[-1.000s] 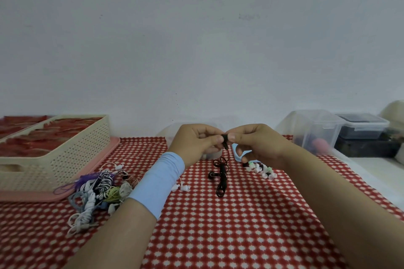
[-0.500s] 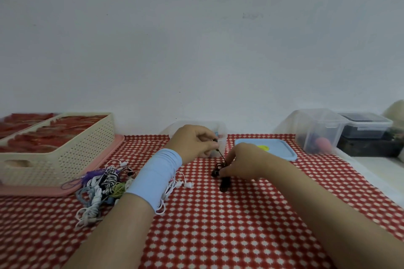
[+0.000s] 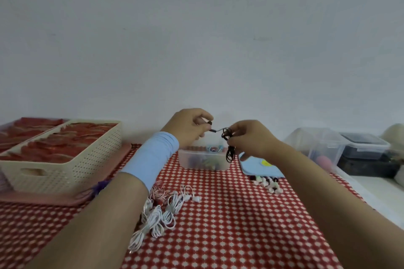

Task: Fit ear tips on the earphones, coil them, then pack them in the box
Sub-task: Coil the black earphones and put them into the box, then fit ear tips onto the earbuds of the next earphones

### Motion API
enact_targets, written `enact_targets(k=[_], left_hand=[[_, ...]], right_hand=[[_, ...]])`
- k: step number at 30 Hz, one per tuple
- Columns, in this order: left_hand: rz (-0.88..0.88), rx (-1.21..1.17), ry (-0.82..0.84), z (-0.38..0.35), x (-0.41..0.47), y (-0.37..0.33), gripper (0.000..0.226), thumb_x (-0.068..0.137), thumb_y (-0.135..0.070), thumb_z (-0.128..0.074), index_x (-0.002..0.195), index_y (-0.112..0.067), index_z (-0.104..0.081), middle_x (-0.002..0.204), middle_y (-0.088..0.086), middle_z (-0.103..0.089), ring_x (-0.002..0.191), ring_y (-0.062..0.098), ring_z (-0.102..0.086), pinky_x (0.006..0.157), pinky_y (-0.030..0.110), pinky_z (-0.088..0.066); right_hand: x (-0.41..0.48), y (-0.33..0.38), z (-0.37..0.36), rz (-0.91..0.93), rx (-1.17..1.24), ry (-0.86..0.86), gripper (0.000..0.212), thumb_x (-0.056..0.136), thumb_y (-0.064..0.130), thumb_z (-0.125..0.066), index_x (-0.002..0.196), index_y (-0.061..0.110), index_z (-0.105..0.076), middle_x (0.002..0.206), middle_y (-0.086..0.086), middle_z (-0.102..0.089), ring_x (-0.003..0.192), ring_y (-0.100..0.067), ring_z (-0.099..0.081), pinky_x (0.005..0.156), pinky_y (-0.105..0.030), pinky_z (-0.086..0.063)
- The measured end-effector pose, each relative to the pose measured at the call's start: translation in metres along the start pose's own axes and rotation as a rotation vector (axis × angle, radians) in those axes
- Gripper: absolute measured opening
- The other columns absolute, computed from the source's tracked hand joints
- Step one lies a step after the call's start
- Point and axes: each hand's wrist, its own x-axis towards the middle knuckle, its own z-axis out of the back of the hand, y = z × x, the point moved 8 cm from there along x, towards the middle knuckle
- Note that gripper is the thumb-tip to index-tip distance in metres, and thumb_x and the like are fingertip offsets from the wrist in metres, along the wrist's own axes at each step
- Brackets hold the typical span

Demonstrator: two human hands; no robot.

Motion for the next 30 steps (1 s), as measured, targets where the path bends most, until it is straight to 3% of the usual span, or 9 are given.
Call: enact_targets(k=[5, 8, 13, 16, 18, 20, 23, 26, 30], left_hand=[[0.034, 0.081, -0.016, 0.024, 0.028, 0.001, 0.012, 0.088, -0.026, -0.067, 0.098, -0.031, -0.069, 0.086, -0.010, -0.071, 0.078, 0.008, -0.068, 0.084, 0.032, -0.055], [0.107, 0.171, 0.037, 0.025, 0.038, 0.020, 0.011, 0.086, -0.030, -0.069, 0.097, -0.033, -0.068, 0.093, -0.008, -0.070, 0.086, 0.010, -0.067, 0.088, 0.033, -0.052], [0.196, 0.225, 0.150, 0.007, 0.036, 0.061, 0.033, 0.087, -0.024, -0.069, 0.119, -0.029, -0.062, 0.110, -0.006, -0.069, 0.104, 0.013, -0.062, 0.098, 0.032, -0.047], [0.215, 0.175, 0.197, 0.005, 0.031, 0.076, 0.042, 0.090, -0.014, -0.064, 0.129, -0.026, -0.057, 0.115, -0.006, -0.068, 0.107, 0.012, -0.061, 0.098, 0.030, -0.047], [0.206, 0.177, 0.186, 0.012, 0.029, 0.081, 0.039, 0.091, -0.007, -0.061, 0.127, -0.023, -0.060, 0.112, -0.007, -0.068, 0.102, 0.009, -0.061, 0.092, 0.024, -0.046], [0.185, 0.198, 0.142, 0.021, 0.025, 0.081, 0.032, 0.091, -0.010, -0.061, 0.119, -0.025, -0.064, 0.103, -0.011, -0.068, 0.095, 0.005, -0.061, 0.087, 0.020, -0.045], [0.194, 0.255, 0.169, 0.027, 0.012, 0.084, 0.017, 0.089, -0.019, -0.064, 0.104, -0.028, -0.068, 0.098, -0.011, -0.067, 0.094, 0.007, -0.062, 0.087, 0.022, -0.046], [0.230, 0.358, 0.356, 0.016, -0.010, 0.087, 0.012, 0.087, -0.028, -0.068, 0.099, -0.028, -0.071, 0.104, -0.011, -0.067, 0.096, 0.009, -0.061, 0.092, 0.026, -0.046], [0.261, 0.567, 0.643, 0.004, -0.051, 0.090, 0.041, 0.084, -0.040, -0.072, 0.123, -0.026, -0.066, 0.124, -0.010, -0.062, 0.112, 0.013, -0.058, 0.101, 0.030, -0.043]], right_hand=[[0.038, 0.045, 0.009, 0.010, -0.065, -0.018, 0.017, 0.088, 0.001, -0.059, 0.088, 0.016, -0.067, 0.081, -0.013, -0.068, 0.066, -0.022, -0.065, 0.050, -0.031, -0.057], [0.057, 0.051, -0.009, 0.003, -0.186, 0.041, 0.015, 0.089, 0.003, -0.059, 0.089, 0.016, -0.066, 0.092, -0.017, -0.072, 0.072, -0.026, -0.069, 0.053, -0.032, -0.059], [0.081, 0.035, -0.047, -0.002, -0.470, 0.113, 0.026, 0.093, 0.002, -0.055, 0.111, 0.007, -0.072, 0.084, -0.008, -0.069, 0.076, -0.031, -0.072, 0.059, -0.032, -0.060], [0.090, 0.025, -0.062, 0.046, -0.547, 0.132, 0.034, 0.094, 0.007, -0.062, 0.127, 0.012, -0.069, 0.107, -0.005, -0.072, 0.087, -0.023, -0.068, 0.077, -0.029, -0.057], [0.092, 0.017, -0.069, 0.047, -0.482, 0.145, 0.040, 0.095, 0.007, -0.064, 0.135, 0.013, -0.062, 0.117, -0.004, -0.070, 0.085, -0.015, -0.068, 0.076, -0.026, -0.058], [0.093, 0.015, -0.069, 0.051, -0.380, 0.104, 0.037, 0.097, 0.003, -0.058, 0.132, 0.015, -0.063, 0.110, -0.002, -0.071, 0.074, -0.012, -0.070, 0.061, -0.022, -0.057], [0.086, 0.031, -0.069, 0.113, -0.354, 0.068, 0.025, 0.094, 0.004, -0.059, 0.107, 0.019, -0.074, 0.100, -0.001, -0.074, 0.066, -0.012, -0.068, 0.057, -0.020, -0.054], [0.062, 0.046, -0.092, 0.131, -0.419, 0.298, 0.025, 0.089, 0.004, -0.060, 0.093, 0.022, -0.077, 0.090, 0.001, -0.078, 0.059, -0.010, -0.066, 0.056, -0.024, -0.053], [0.021, 0.038, -0.126, -0.013, -0.672, 0.671, 0.023, 0.094, 0.018, -0.058, 0.108, 0.019, -0.076, 0.097, 0.006, -0.080, 0.071, -0.016, -0.075, 0.057, -0.025, -0.051]])
